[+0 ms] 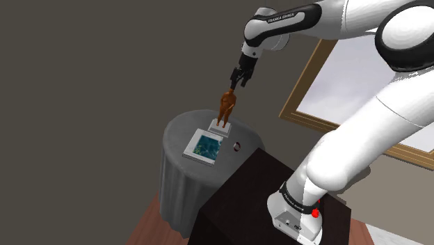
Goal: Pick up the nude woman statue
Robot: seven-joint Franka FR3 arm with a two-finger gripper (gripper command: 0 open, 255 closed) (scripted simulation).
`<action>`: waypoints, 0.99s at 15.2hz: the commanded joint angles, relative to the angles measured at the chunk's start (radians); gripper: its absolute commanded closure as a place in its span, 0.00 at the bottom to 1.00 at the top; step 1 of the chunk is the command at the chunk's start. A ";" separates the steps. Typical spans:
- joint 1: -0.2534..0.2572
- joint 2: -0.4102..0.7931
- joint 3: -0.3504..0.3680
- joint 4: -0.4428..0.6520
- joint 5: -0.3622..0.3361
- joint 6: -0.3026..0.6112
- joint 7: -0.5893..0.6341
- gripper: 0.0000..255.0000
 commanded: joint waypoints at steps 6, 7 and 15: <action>-0.040 0.269 -0.055 0.218 0.079 0.030 -0.140 0.00; -0.050 0.308 -0.059 0.252 0.092 0.030 -0.159 0.00; -0.125 0.546 -0.057 0.469 0.170 0.034 -0.252 0.00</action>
